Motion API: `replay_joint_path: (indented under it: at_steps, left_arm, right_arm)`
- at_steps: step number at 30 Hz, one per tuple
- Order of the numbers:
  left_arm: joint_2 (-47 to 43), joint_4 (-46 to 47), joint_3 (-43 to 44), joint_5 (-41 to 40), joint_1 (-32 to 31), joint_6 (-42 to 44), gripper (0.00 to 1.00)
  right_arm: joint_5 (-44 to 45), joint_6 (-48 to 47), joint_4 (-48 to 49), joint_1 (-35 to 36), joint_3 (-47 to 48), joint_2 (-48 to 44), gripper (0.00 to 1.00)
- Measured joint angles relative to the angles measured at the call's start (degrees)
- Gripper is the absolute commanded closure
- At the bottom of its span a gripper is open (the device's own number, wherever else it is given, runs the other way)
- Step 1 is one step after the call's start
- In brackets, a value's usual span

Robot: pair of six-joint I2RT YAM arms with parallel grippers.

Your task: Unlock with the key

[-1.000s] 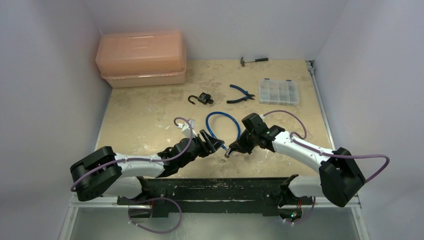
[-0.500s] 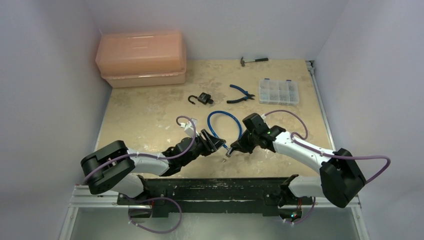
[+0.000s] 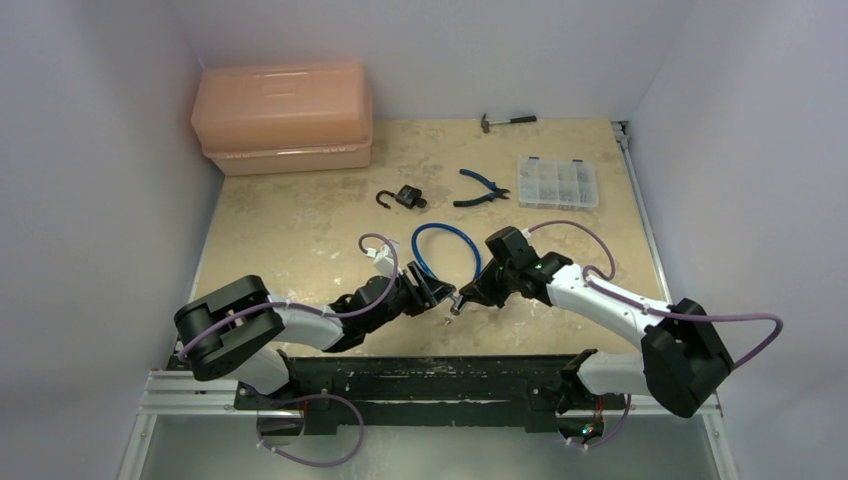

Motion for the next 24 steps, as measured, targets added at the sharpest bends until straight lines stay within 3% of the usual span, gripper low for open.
replay_joint_path:
  at_steps: [9, 15, 18, 24]
  left_arm:
    - [1.9, 3.1, 0.0, 0.3, 0.0, -0.4, 0.55]
    - [4.9, 6.2, 0.0, 1.5, 0.2, -0.9, 0.82]
    - [5.6, 8.3, 0.0, 2.3, 0.3, -1.6, 0.99]
    - [6.2, 9.3, 0.0, 3.0, 0.7, -2.4, 1.0]
  right_arm:
    - [-0.2, 0.0, 0.3, 0.0, 0.0, 0.0, 1.0]
    - [-0.2, -0.1, 0.2, 0.0, 0.0, 0.0, 1.0]
    - [-0.1, 0.0, 0.2, 0.0, 0.0, 0.0, 1.0]
    - [0.0, -0.1, 0.3, -0.1, 0.0, 0.0, 1.0]
